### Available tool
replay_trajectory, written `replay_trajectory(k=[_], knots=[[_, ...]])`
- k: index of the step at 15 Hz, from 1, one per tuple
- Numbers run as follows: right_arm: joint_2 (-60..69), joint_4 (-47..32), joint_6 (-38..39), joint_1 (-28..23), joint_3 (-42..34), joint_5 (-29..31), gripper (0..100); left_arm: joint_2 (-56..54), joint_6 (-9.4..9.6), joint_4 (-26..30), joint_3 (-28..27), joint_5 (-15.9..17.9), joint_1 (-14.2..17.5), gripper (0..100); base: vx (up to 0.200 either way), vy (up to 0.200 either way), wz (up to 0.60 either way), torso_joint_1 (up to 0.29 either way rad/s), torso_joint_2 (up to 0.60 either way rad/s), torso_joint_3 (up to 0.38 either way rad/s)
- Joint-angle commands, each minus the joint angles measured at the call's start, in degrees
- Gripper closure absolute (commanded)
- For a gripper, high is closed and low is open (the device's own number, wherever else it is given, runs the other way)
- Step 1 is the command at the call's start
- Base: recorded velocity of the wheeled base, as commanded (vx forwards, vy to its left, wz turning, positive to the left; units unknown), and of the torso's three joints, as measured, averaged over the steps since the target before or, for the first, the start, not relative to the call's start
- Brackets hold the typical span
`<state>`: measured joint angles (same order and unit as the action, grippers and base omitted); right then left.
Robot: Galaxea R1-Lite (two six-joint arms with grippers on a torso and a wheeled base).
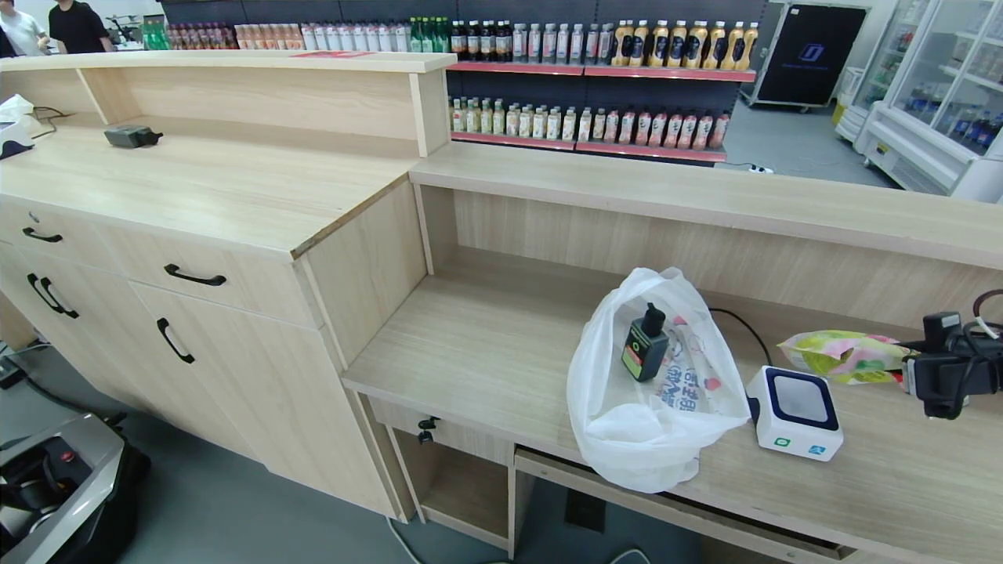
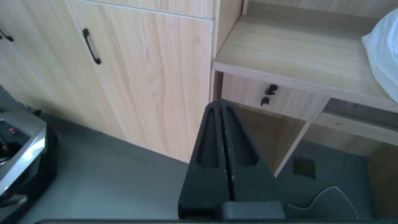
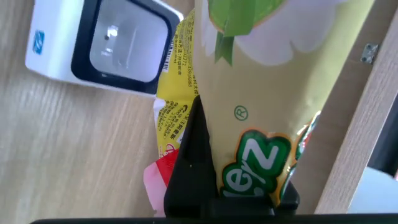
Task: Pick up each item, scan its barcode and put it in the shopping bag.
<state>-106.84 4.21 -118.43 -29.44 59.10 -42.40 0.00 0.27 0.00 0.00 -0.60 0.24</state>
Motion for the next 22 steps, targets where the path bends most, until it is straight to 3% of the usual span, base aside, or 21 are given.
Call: replay_trajectory(k=[1, 3, 4, 5, 6, 8, 10, 13, 18, 19, 20, 21, 22], knots=[[17.3, -1.7, 27.3, 1.1, -2.5, 0.1, 100, 0.0, 0.0, 0.0, 0.0, 0.0, 0.0, 100, 0.0, 0.0, 0.0, 0.0, 0.0, 0.0], [27.2, -1.6, 55.1, 1.1, -2.4, 3.2, 100, 0.0, 0.0, 0.0, 0.0, 0.0, 0.0, 100, 0.0, 0.0, 0.0, 0.0, 0.0, 0.0], [31.4, -1.6, 83.3, 1.3, 1.4, 15.2, 100, 0.0, 0.0, 0.0, 0.0, 0.0, 0.0, 100, 0.0, 0.0, 0.0, 0.0, 0.0, 0.0], [31.9, -2.2, 96.0, 1.8, 1.8, 24.5, 100, 0.0, 0.0, 0.0, 0.0, 0.0, 0.0, 100, 0.0, 0.0, 0.0, 0.0, 0.0, 0.0], [32.7, -2.6, 102.1, 3.0, -2.4, 30.5, 100, 0.0, 0.0, 0.0, 0.0, 0.0, 0.0, 100, 0.0, 0.0, 0.0, 0.0, 0.0, 0.0], [34.3, -0.3, 100.2, 6.6, -12.8, 42.2, 100, 0.0, 0.0, 0.0, 0.0, 0.0, 0.0, 100, 0.0, 0.0, 0.0, 0.0, 0.0, 0.0], [34.9, 0.5, 100.2, 12.4, -13.9, 53.3, 100, 0.0, 0.0, 0.0, 0.0, 0.0, 0.0, 100, 0.0, 0.0, 0.0, 0.0, 0.0, 0.0], [36.2, 3.5, 99.9, 20.7, -14.1, 53.7, 100, 0.0, 0.0, 0.0, 0.0, 0.0, 0.0, 100, 0.0, 0.0, 0.0, 0.0, 0.0, 0.0], [37.7, 5.1, 100.2, 30.0, -14.9, 53.3, 100, 0.0, 0.0, 0.0, 0.0, 0.0, 0.0, 100, 0.0, 0.0, 0.6, 0.001, 0.0, 0.003], [36.4, 5.6, 100.6, 32.9, -14.3, 50.9, 100, 0.0, 0.0, 0.0, 0.0, 0.0, 0.0, 100, 0.0, 0.0, 0.6, -0.002, 0.0, 0.007], [35.7, 5.6, 100.7, 33.4, -14.2, 48.1, 100, 0.0, 0.0, 0.0, 0.0, 0.0, 0.0, 100, 0.0, 0.0, 0.0, 0.0, 0.0, 0.0], [34.0, 5.3, 100.7, 33.3, -14.5, 40.8, 100, 0.0, 0.0, 0.0, 0.0, 0.0, 0.0, 100, 0.0, 0.0, 0.0, 0.0, 0.0, 0.0], [33.1, 5.2, 100.5, 33.3, -14.8, 38.8, 100, 0.0, 0.0, 0.0, 0.0, 0.0, 0.0, 100, 0.0, 0.0, 0.0, 0.0, 0.0, 0.0]])
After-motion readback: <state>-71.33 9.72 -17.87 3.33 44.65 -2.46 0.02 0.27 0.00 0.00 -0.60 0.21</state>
